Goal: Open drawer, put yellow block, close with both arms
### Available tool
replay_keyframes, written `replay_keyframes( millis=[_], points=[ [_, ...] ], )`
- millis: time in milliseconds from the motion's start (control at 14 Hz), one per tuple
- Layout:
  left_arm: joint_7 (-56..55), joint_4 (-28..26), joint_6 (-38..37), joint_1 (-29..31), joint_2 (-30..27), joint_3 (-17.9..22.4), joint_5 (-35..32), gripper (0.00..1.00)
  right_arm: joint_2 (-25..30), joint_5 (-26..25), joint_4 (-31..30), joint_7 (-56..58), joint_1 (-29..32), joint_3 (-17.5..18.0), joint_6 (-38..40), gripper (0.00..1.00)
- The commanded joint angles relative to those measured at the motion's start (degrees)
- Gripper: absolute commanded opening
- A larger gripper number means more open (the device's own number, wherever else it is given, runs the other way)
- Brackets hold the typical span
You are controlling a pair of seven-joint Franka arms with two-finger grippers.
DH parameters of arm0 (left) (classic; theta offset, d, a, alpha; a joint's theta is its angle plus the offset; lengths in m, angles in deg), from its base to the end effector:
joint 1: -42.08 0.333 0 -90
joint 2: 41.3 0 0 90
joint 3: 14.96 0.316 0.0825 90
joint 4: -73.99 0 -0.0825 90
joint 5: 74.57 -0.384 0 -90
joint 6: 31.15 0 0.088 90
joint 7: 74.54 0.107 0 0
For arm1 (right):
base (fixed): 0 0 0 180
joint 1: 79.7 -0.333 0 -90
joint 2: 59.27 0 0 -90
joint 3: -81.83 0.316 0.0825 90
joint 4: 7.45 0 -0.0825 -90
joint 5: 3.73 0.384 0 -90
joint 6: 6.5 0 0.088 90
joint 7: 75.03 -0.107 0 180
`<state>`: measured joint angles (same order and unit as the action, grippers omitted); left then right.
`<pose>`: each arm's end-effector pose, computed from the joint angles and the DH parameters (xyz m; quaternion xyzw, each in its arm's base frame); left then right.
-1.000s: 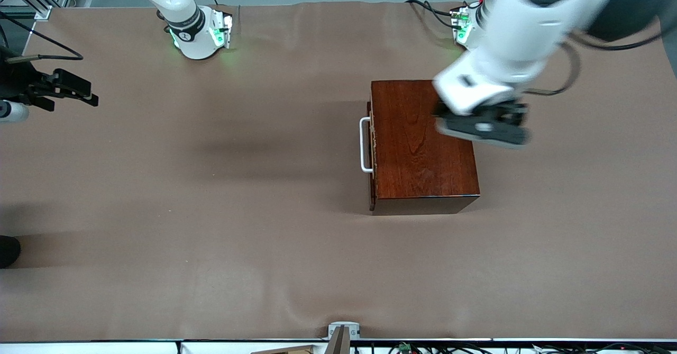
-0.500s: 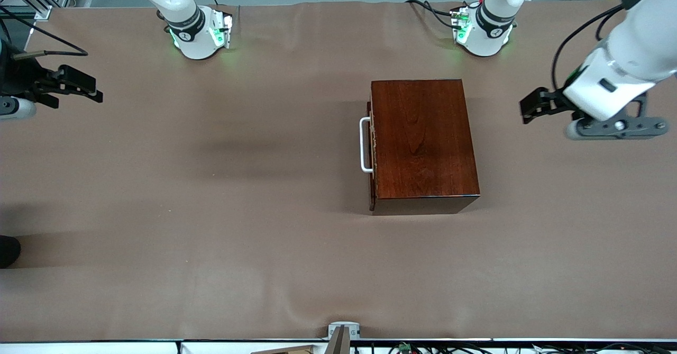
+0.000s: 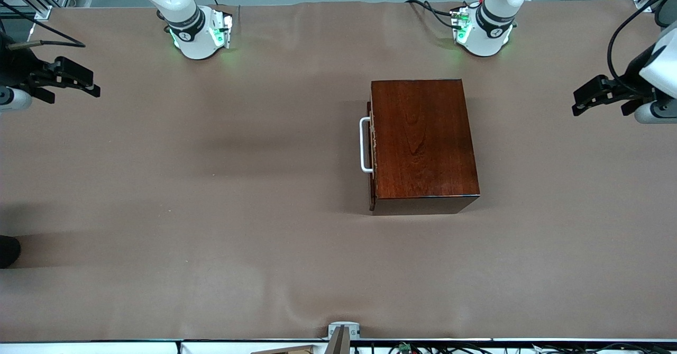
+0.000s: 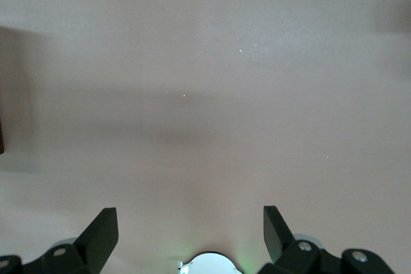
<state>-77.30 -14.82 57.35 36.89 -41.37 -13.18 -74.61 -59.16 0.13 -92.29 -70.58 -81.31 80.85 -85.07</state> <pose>0.5508 -0.0327 0.6327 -1.0000 0.0057 0.0021 0.0004 0.5326 0.0141 0.6510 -0.9968 -0.0491 0.0526 0.0351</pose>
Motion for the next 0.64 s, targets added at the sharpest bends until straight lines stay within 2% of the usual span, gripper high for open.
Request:
replay_keyframes(
  millis=[0, 571],
  points=[
    [0.91, -1.19, 1.06, -0.08, -1.08, -0.20, 1.27, 1.00, 0.85, -3.93, 0.64, -0.06, -0.58, 0.45, 0.35, 1.00],
    [1.00, -0.75, 1.15, -0.08, -0.37, -0.20, 1.01, 1.00, 0.32, -3.42, 0.82, -0.85, -0.76, 0.36, 0.35, 1.00]
  ],
)
